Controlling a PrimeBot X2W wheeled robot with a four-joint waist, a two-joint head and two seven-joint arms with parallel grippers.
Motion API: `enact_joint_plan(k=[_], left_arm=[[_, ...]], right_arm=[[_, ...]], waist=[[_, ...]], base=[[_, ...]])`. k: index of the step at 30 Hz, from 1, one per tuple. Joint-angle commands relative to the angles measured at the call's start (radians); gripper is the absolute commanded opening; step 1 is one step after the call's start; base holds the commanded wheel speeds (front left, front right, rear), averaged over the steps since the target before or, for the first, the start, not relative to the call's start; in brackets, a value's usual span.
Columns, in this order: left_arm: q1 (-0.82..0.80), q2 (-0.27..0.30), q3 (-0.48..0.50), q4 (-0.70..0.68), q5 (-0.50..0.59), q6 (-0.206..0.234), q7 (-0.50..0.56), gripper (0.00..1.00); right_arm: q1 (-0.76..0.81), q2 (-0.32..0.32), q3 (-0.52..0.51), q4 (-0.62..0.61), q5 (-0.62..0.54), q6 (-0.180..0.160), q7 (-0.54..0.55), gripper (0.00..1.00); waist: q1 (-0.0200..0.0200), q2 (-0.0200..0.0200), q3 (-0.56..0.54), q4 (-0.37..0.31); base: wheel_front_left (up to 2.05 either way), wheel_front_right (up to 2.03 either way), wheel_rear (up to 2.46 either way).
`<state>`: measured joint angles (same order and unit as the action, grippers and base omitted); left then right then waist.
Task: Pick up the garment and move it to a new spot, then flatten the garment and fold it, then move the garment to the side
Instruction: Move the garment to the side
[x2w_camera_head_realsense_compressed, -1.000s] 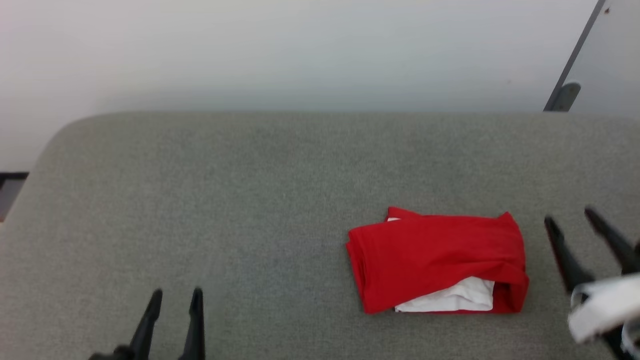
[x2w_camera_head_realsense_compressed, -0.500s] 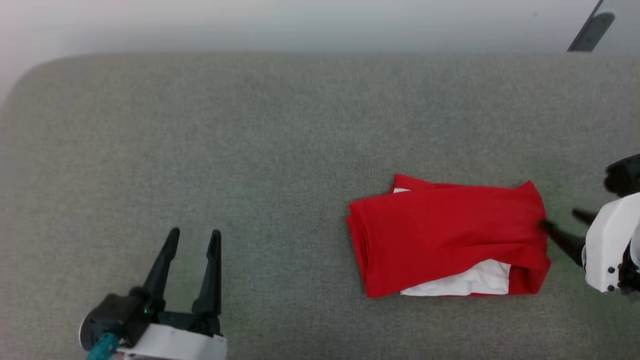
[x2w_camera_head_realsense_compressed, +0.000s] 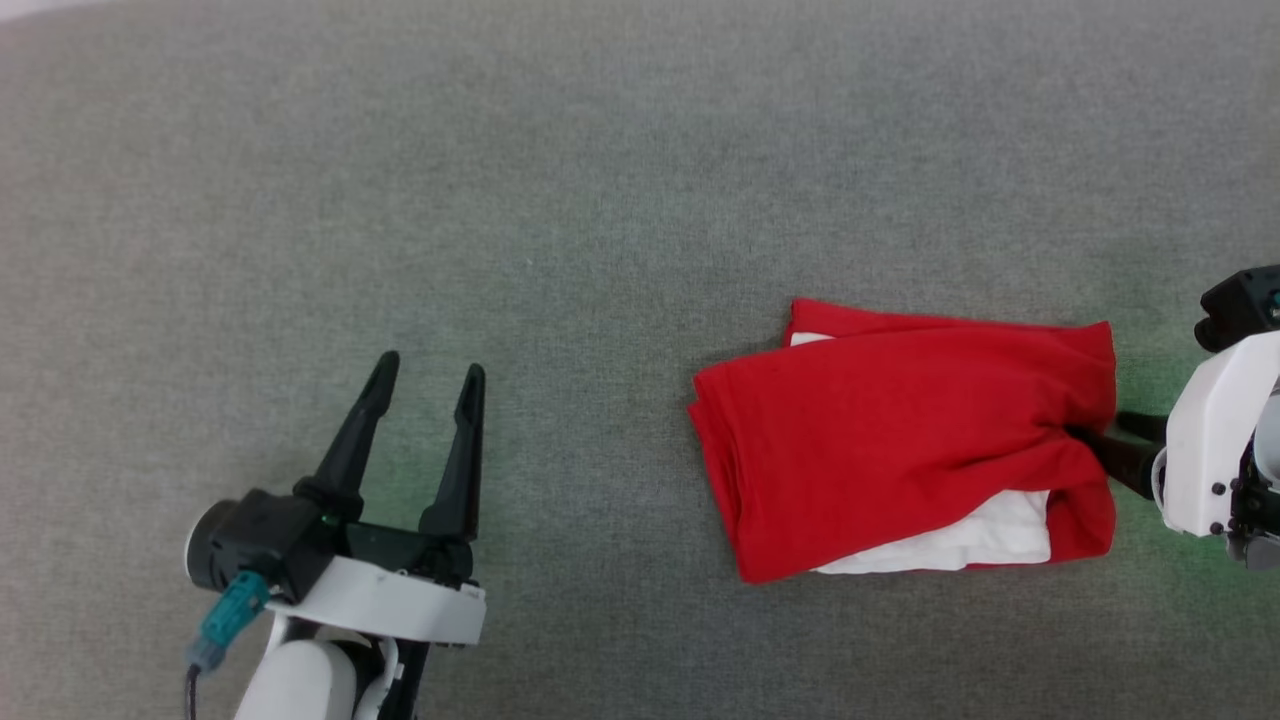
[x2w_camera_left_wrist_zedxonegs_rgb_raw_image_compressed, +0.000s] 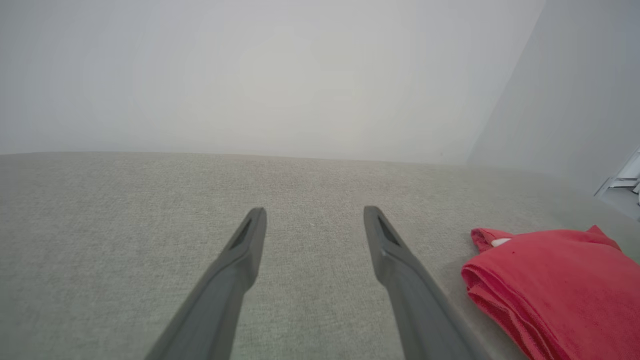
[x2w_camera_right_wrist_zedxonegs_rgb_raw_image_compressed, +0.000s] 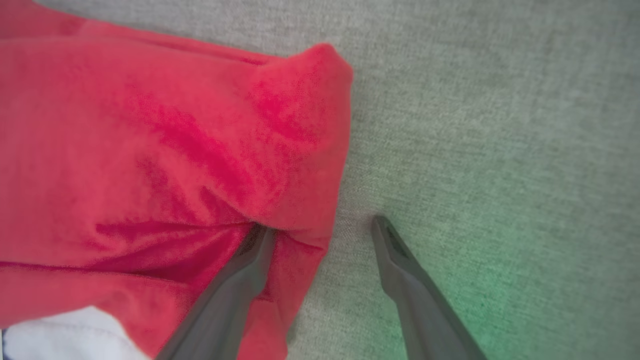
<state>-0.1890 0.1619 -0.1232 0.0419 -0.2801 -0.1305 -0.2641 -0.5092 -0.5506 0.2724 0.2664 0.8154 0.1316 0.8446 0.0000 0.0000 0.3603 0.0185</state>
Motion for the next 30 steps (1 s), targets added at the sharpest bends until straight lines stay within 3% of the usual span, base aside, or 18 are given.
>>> enact_joint_plan(k=[1,2,4,13,19,25,30], left_arm=[[-0.015,0.005,-0.004,0.006,0.003,0.0,0.0,1.0],[-0.02,0.008,-0.005,0.011,0.002,0.0,0.0,1.0],[-0.026,0.012,-0.004,0.021,-0.002,0.0,0.0,1.0],[-0.047,0.047,-0.015,0.035,-0.012,0.0,0.0,1.0],[-0.136,0.092,-0.042,0.032,-0.007,0.0,0.0,1.0],[-0.3,0.154,-0.138,0.055,0.012,0.0,0.001,1.0],[-0.446,0.189,-0.222,0.086,0.006,0.0,0.0,1.0]], right_arm=[[0.026,0.039,0.036,0.041,0.001,-0.002,-0.008,0.96],[0.027,0.048,0.046,0.046,0.003,-0.002,-0.016,0.48],[0.025,0.057,0.063,0.049,0.011,-0.002,-0.04,0.0],[0.007,0.012,0.03,0.049,0.049,-0.004,-0.184,0.0],[-0.023,-0.053,-0.038,0.038,0.072,-0.002,-0.365,0.0],[-0.084,-0.093,-0.077,0.115,0.06,-0.002,-0.464,0.0],[-0.149,-0.112,-0.081,0.2,0.035,-0.002,-0.524,0.0]], waist=[[0.0,0.0,0.024,0.004],[0.0,0.0,0.027,0.0],[0.0,0.0,0.028,-0.01],[0.0,0.0,0.026,-0.093],[0.0,0.0,0.077,-0.213],[0.0,0.0,0.163,-0.313],[0.0,0.0,0.217,-0.353]], base=[[0.0,0.0,0.0],[0.0,0.0,0.0],[0.0,0.0,0.0],[0.0,0.0,0.0],[0.0,0.0,0.0],[0.0,0.0,0.0],[0.0,0.0,0.0]])
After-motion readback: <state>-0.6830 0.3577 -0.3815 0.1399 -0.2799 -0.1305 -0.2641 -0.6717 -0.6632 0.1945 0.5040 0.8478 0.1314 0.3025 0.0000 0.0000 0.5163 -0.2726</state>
